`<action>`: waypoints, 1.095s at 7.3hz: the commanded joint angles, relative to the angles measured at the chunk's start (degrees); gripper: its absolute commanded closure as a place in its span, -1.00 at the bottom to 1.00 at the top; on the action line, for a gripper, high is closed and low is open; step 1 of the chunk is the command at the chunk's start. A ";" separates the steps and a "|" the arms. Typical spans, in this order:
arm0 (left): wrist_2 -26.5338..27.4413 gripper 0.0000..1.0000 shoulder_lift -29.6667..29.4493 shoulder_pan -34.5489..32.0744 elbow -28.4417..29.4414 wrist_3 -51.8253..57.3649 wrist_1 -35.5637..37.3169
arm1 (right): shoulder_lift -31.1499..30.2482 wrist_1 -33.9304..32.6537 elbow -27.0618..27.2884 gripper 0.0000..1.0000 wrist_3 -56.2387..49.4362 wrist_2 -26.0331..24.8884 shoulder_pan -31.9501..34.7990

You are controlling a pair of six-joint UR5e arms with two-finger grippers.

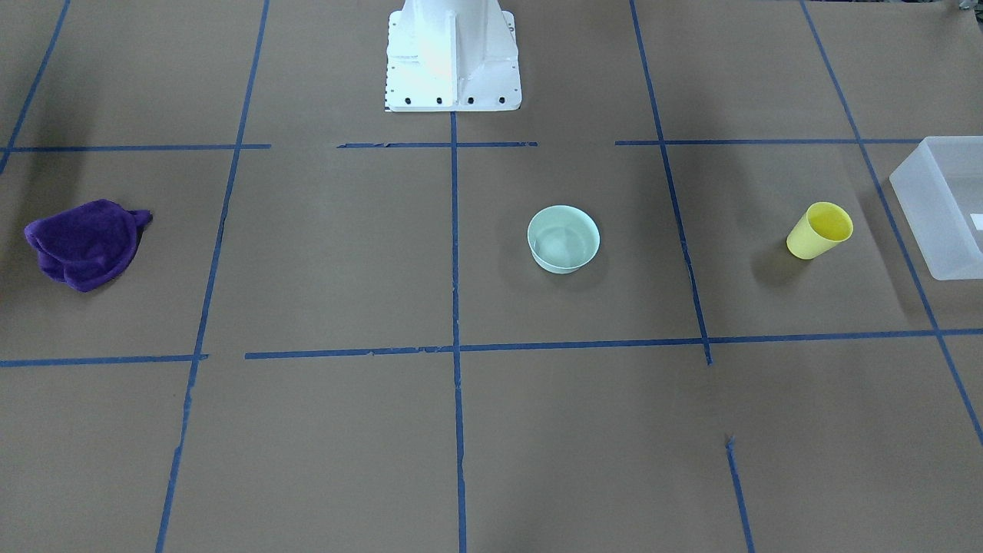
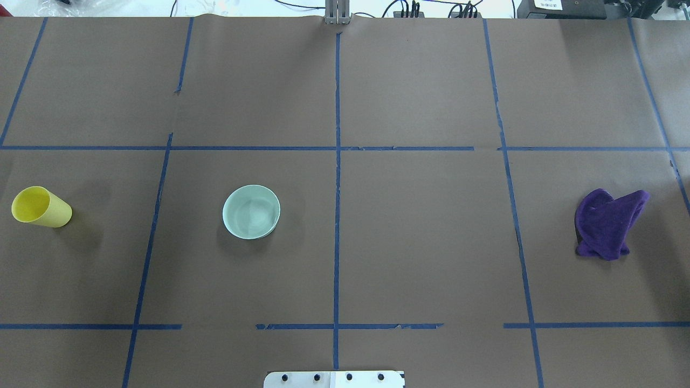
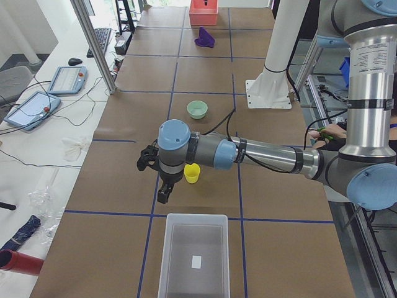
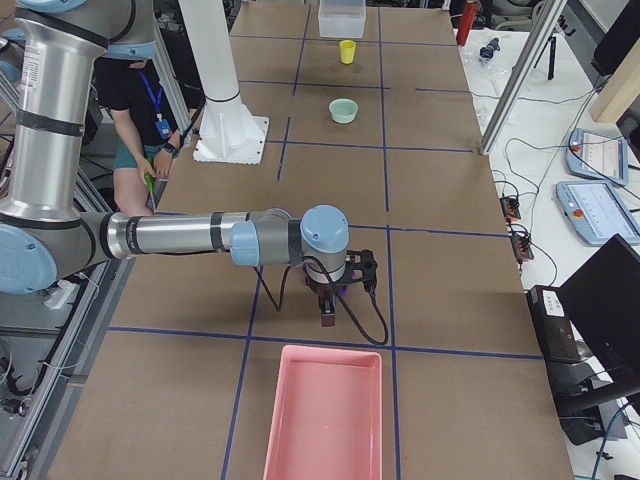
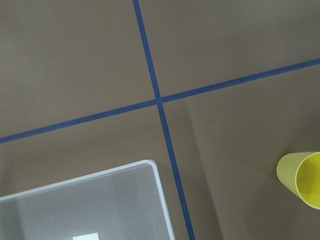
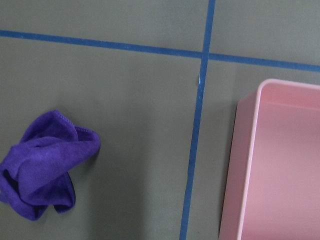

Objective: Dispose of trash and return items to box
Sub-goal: 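Move the left gripper toward the yellow cup at the table edge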

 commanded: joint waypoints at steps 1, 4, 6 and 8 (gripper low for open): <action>-0.13 -1.00 -2.85 0.65 5.21 -0.49 -15.38 | 6.09 0.21 -0.24 -1.00 0.15 -0.11 -0.05; -0.39 -1.00 -4.82 1.44 10.53 -25.80 -41.70 | 9.20 2.91 -1.47 -1.00 0.15 -0.03 0.03; 0.66 -1.00 -3.76 10.27 10.00 -30.60 -44.12 | 9.11 8.27 -2.87 -1.00 0.33 0.06 -0.49; 15.19 -1.00 0.08 22.39 8.43 -47.70 -48.04 | 9.11 8.74 -4.28 -1.00 0.24 -0.12 -1.28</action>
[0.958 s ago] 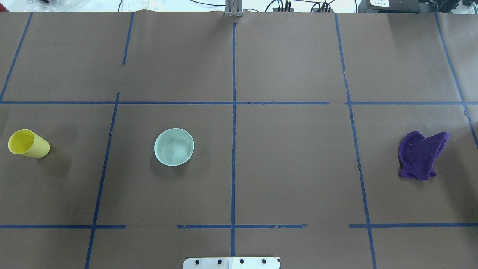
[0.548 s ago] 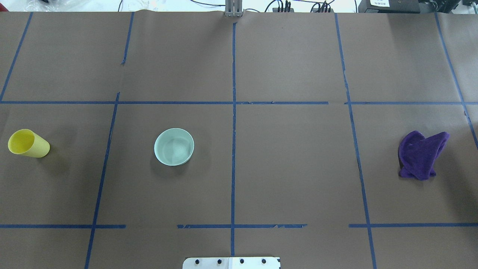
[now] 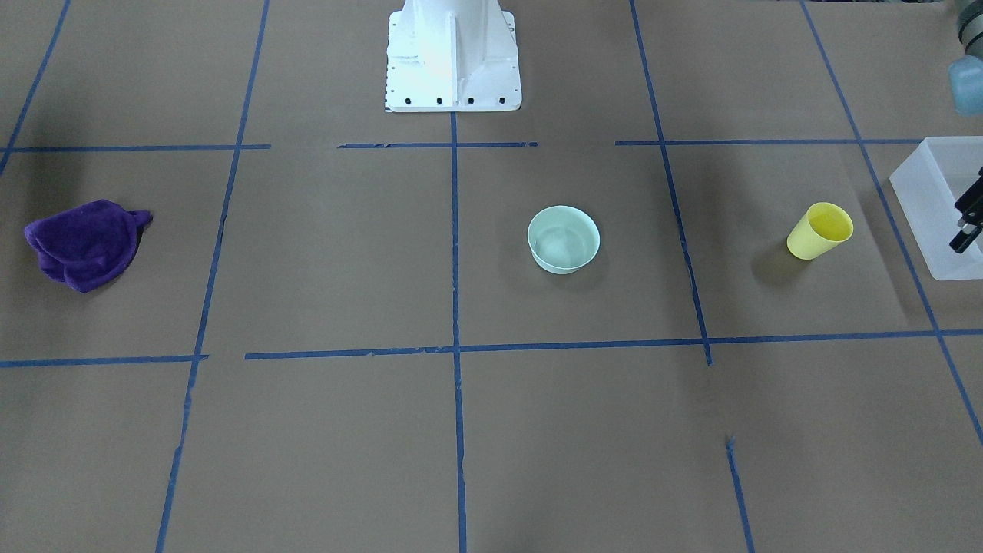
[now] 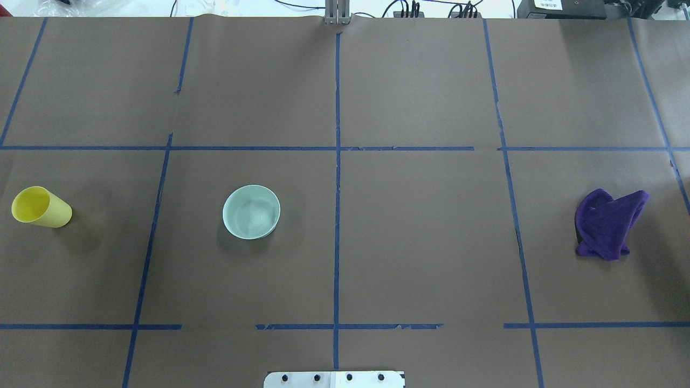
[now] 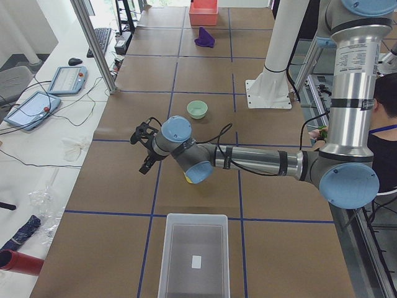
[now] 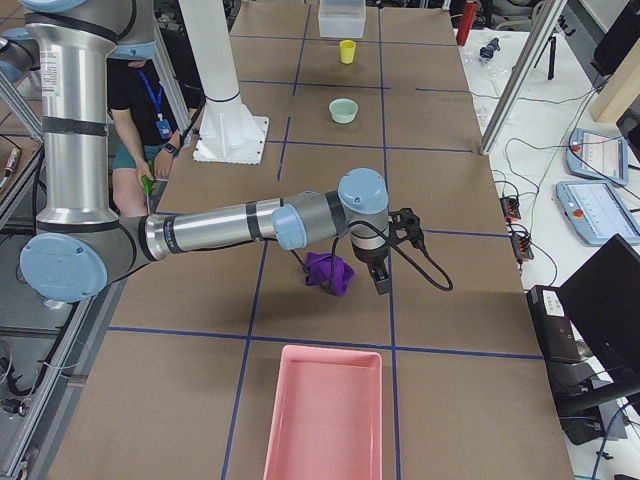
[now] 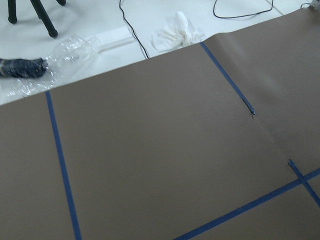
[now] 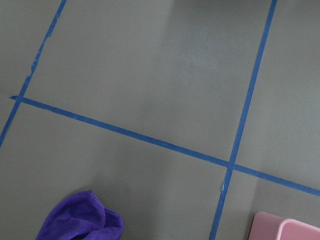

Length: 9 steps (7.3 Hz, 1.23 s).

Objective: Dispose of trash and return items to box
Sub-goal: 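Move the left gripper toward the yellow cup at the table edge, then grasp the yellow cup with the left gripper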

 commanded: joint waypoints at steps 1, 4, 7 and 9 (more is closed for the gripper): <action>7.64 -1.00 6.99 8.68 -0.78 -11.62 -9.19 | -0.07 0.94 -0.92 -1.00 0.02 0.06 -0.33; 7.99 -0.22 12.47 13.94 -0.51 -20.06 -12.59 | -0.33 0.94 -0.92 -1.00 0.02 0.15 -0.33; 9.13 -0.21 12.57 17.73 -0.34 -20.26 -12.59 | -0.59 0.94 -0.92 -1.00 -0.06 0.15 -0.33; 9.83 0.56 12.57 19.84 -0.34 -20.26 -12.59 | -0.68 0.94 -1.18 -1.00 -0.06 0.06 -0.33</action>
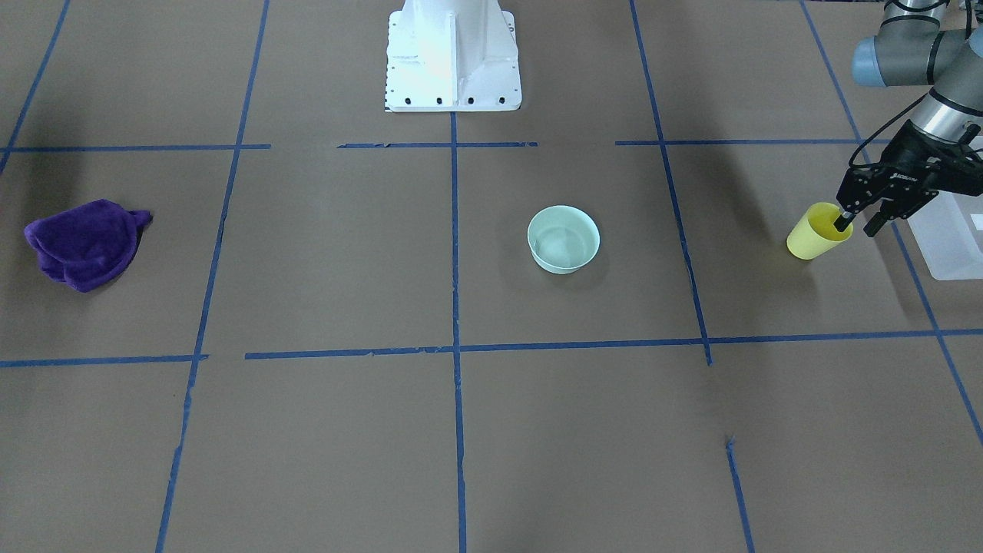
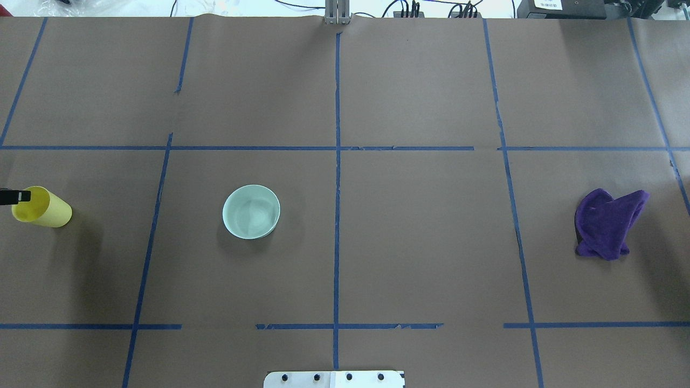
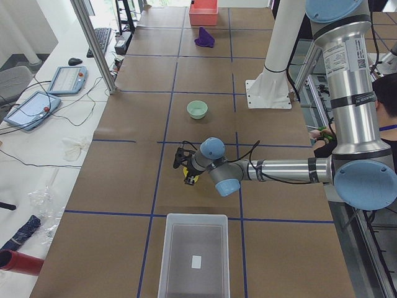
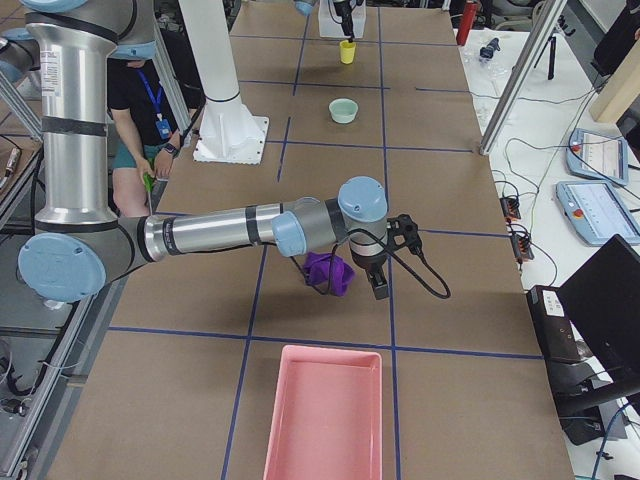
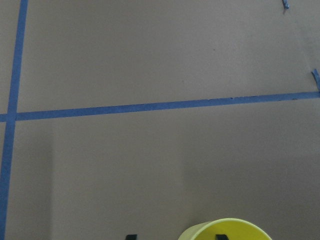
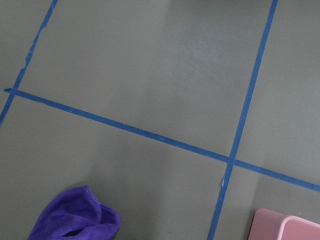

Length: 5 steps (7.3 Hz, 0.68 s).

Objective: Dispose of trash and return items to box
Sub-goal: 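Grasp the yellow cup with the left gripper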

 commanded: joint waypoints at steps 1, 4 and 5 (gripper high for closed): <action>1.17 1.00 0.02 1.85 0.10 0.15 0.00 | -0.09 0.00 -0.15 -1.00 0.00 -0.03 0.00; -0.56 1.00 1.32 0.81 -2.61 2.08 0.35 | -0.09 0.00 -0.15 -1.00 0.00 0.06 0.00; -8.93 1.00 3.86 -0.50 -4.80 7.92 0.44 | -0.09 0.00 -0.15 -1.00 0.00 0.06 0.00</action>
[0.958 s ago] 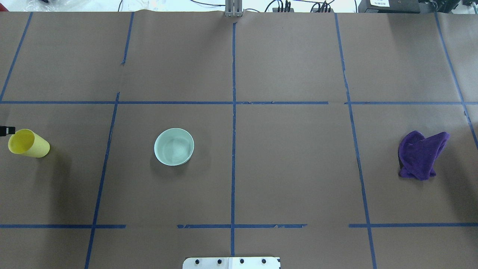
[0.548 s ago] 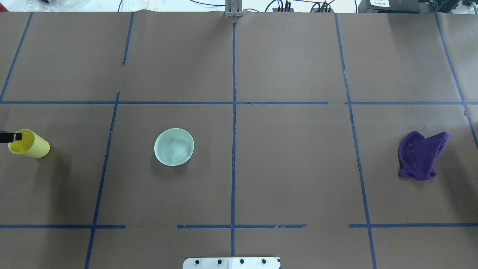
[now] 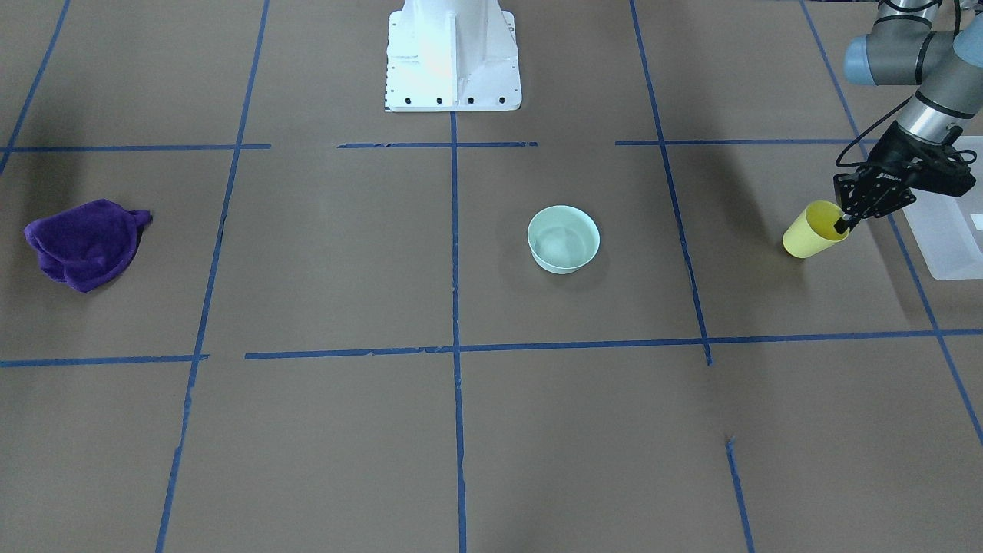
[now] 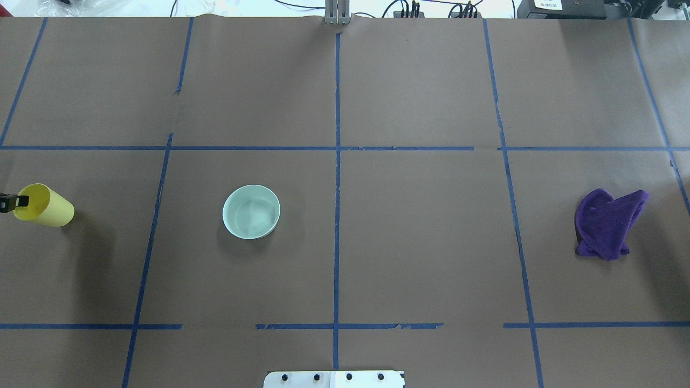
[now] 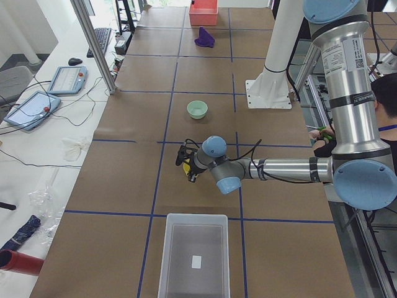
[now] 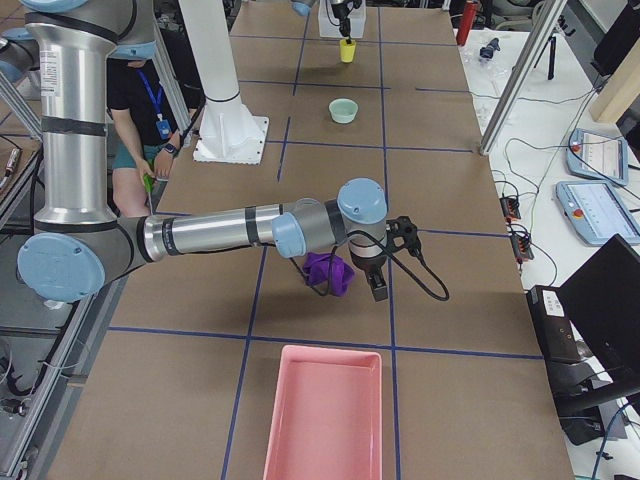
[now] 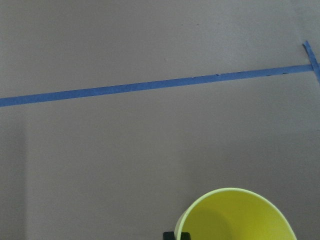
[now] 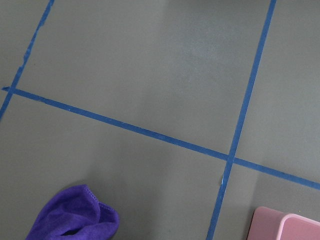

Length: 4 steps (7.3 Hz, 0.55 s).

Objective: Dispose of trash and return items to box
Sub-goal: 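Grasp the yellow cup with the left gripper, then carry the yellow cup with the left gripper into the clear box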

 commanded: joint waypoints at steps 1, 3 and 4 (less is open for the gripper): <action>-14.80 1.00 2.66 -10.60 -2.05 13.10 0.53 | 0.00 0.00 0.00 -1.00 0.00 0.01 0.00; -22.34 1.00 2.92 -20.15 -1.69 27.77 7.87 | 0.00 0.00 -0.09 -1.00 0.00 -0.08 0.00; -22.43 1.00 2.66 -24.19 -1.60 37.17 14.27 | 0.00 0.00 -0.44 -1.00 0.00 -0.08 0.00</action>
